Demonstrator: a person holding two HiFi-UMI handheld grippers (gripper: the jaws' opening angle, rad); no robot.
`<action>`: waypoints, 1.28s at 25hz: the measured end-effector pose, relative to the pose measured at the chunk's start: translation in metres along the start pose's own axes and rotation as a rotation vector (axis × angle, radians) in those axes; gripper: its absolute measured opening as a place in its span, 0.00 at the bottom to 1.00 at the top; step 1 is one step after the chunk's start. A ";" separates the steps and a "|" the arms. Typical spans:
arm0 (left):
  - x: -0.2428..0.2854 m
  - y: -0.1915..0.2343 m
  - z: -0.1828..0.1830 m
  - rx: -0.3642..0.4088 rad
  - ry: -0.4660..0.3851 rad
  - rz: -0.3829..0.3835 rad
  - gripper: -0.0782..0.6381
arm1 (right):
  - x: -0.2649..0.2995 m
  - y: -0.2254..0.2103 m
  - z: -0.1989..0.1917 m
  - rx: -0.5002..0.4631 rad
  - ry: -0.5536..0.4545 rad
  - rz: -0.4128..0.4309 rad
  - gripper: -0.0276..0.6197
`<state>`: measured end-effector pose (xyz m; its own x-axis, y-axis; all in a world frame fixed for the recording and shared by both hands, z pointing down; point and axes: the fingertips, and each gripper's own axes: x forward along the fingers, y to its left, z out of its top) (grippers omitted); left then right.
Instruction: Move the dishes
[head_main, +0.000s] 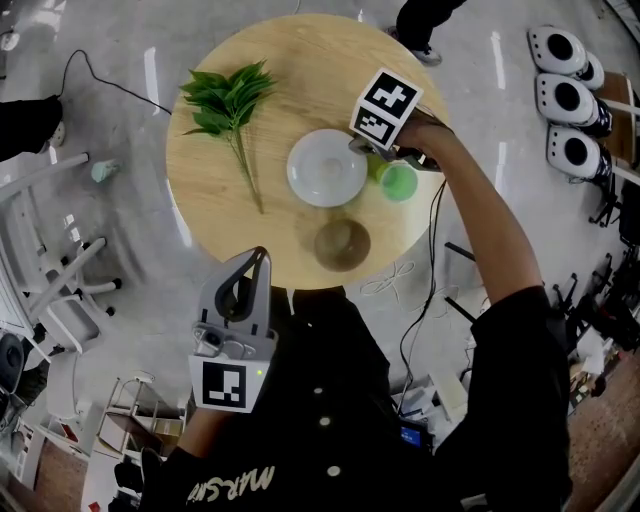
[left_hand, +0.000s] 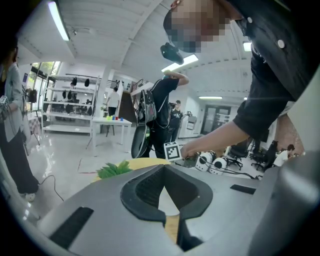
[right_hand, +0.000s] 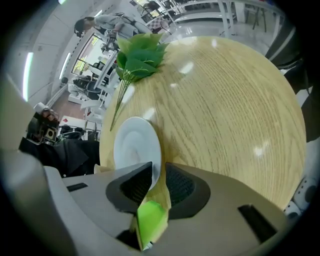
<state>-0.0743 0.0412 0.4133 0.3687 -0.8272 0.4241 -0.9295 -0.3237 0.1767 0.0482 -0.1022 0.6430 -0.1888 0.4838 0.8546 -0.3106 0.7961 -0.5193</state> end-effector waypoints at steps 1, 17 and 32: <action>0.000 0.000 -0.001 0.000 0.003 0.001 0.13 | 0.000 0.000 0.000 0.003 0.001 0.002 0.18; 0.000 0.000 -0.002 -0.003 0.005 0.016 0.13 | -0.012 0.014 0.012 0.022 -0.035 0.044 0.10; -0.019 0.002 0.028 0.030 -0.059 0.025 0.13 | -0.056 0.086 0.039 -0.124 -0.109 0.016 0.06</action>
<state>-0.0834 0.0433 0.3805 0.3450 -0.8604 0.3751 -0.9386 -0.3155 0.1395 -0.0047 -0.0750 0.5500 -0.2944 0.4597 0.8379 -0.1904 0.8309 -0.5228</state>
